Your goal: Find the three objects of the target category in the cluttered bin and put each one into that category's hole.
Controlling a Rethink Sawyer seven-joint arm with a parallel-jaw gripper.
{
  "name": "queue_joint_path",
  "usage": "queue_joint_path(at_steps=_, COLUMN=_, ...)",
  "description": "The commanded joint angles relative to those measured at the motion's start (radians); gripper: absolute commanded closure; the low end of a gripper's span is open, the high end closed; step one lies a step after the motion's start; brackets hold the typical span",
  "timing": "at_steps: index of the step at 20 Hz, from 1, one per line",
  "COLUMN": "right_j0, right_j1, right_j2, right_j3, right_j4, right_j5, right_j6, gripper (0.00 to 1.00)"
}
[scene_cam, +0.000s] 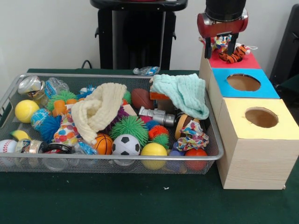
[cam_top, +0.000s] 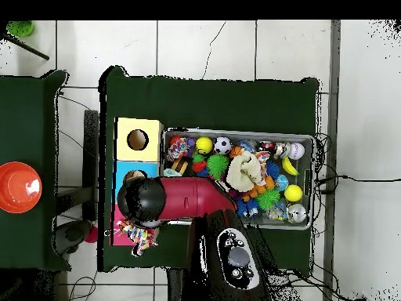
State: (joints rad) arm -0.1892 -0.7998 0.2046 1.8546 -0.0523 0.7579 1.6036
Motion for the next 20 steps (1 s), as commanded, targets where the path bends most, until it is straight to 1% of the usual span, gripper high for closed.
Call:
queue_joint_path(at_steps=1, right_j0=-0.004, right_j1=-0.005, right_j2=-0.012, right_j3=-0.073, right_j4=-0.036, right_j5=0.191, right_j6=0.074, gripper=0.0)
queue_joint_path(at_steps=3, right_j0=-0.011, right_j1=-0.012, right_j2=-0.002, right_j3=-0.07, right_j4=-0.013, right_j5=0.237, right_j6=0.085, gripper=0.0)
queue_joint_path(at_steps=7, right_j0=-0.024, right_j1=-0.034, right_j2=0.017, right_j3=-0.068, right_j4=0.06, right_j5=0.321, right_j6=0.131, gripper=0.0)
queue_joint_path(at_steps=10, right_j0=-0.026, right_j1=-0.045, right_j2=0.022, right_j3=-0.076, right_j4=0.077, right_j5=0.377, right_j6=0.133, gripper=0.0)
queue_joint_path(at_steps=13, right_j0=-0.022, right_j1=-0.058, right_j2=0.013, right_j3=-0.071, right_j4=0.086, right_j5=0.412, right_j6=0.147, gripper=0.0)
queue_joint_path(at_steps=20, right_j0=-0.02, right_j1=-0.073, right_j2=0.003, right_j3=-0.073, right_j4=0.095, right_j5=0.448, right_j6=0.156, gripper=0.0)
